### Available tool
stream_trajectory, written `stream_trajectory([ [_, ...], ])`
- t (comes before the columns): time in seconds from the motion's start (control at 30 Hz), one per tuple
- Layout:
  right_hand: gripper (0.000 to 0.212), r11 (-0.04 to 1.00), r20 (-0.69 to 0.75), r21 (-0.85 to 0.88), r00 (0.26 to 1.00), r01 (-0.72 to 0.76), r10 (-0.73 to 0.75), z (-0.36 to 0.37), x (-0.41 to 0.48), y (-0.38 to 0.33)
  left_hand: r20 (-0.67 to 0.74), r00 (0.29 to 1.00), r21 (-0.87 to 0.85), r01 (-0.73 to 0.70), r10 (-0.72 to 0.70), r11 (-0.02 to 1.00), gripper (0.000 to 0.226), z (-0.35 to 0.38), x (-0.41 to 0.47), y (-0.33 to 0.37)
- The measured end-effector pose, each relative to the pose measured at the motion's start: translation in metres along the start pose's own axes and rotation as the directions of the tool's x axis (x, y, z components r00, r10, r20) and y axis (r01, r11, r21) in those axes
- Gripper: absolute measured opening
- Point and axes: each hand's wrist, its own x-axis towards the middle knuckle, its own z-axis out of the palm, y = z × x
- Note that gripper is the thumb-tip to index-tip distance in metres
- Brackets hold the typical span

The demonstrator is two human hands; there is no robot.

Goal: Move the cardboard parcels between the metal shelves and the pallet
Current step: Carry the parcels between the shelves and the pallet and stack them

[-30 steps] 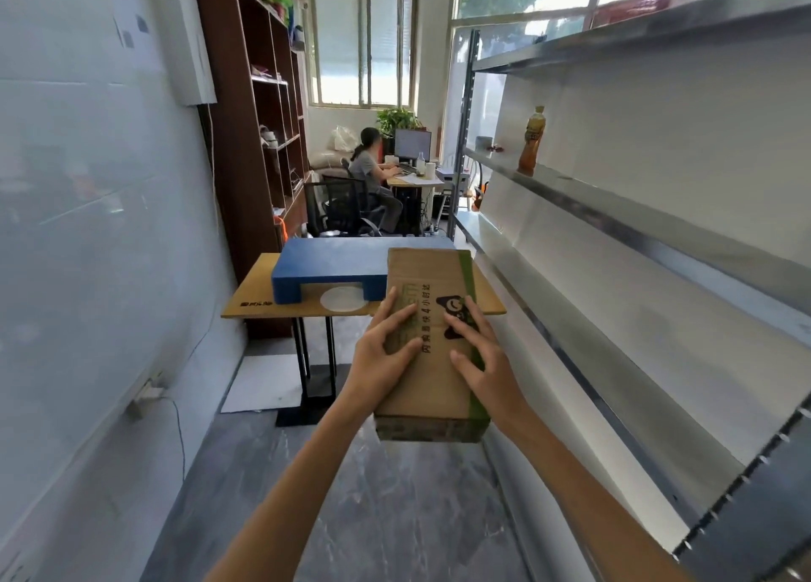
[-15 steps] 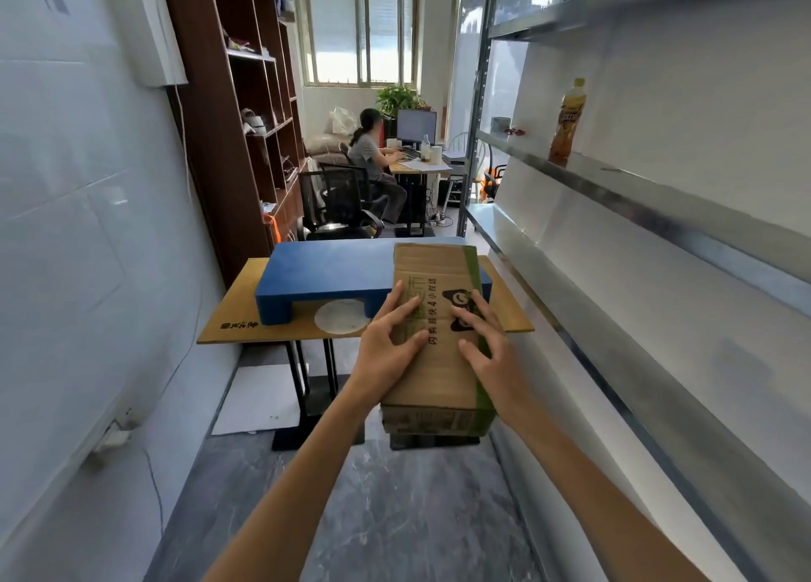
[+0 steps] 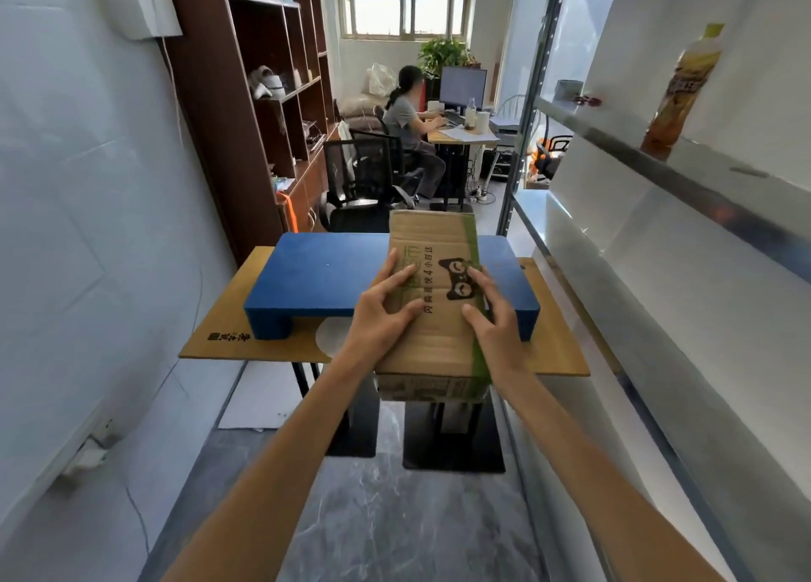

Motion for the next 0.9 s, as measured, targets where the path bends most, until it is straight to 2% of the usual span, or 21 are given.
stream_trajectory([
  [0.2, 0.045, 0.998, 0.056, 0.027, 0.996, -0.064, 0.062, 0.041, 0.063, 0.016, -0.036, 0.998, 0.034, 0.046, -0.045, 0.998, 0.056, -0.025, 0.049, -0.045],
  [0.37, 0.050, 0.967, -0.022, 0.138, 0.975, -0.216, 0.221, 0.094, 0.111, 0.033, -0.018, 0.998, 0.029, 0.065, -0.064, 0.997, 0.053, -0.067, 0.105, -0.084],
  [0.47, 0.049, 0.909, -0.053, 0.233, 0.929, -0.346, 0.367, 0.128, 0.150, 0.042, -0.008, 0.995, -0.037, 0.100, -0.100, 0.994, 0.053, -0.095, 0.140, -0.112],
  [0.63, 0.057, 0.774, 0.106, 0.284, 0.821, -0.566, 0.561, 0.180, 0.213, 0.060, 0.029, 0.997, -0.072, 0.073, -0.071, 0.995, 0.055, -0.138, 0.194, -0.146],
  [0.77, 0.063, 0.649, 0.163, 0.434, 0.763, -0.625, 0.626, 0.205, 0.244, 0.077, 0.058, 0.998, -0.023, 0.037, -0.035, 0.999, 0.059, -0.158, 0.226, -0.166],
  [0.9, 0.090, 0.577, 0.090, 0.547, 0.728, -0.607, 0.680, 0.231, 0.270, 0.099, -0.083, 0.975, -0.069, 0.202, -0.208, 0.977, 0.056, -0.174, 0.245, -0.198],
])
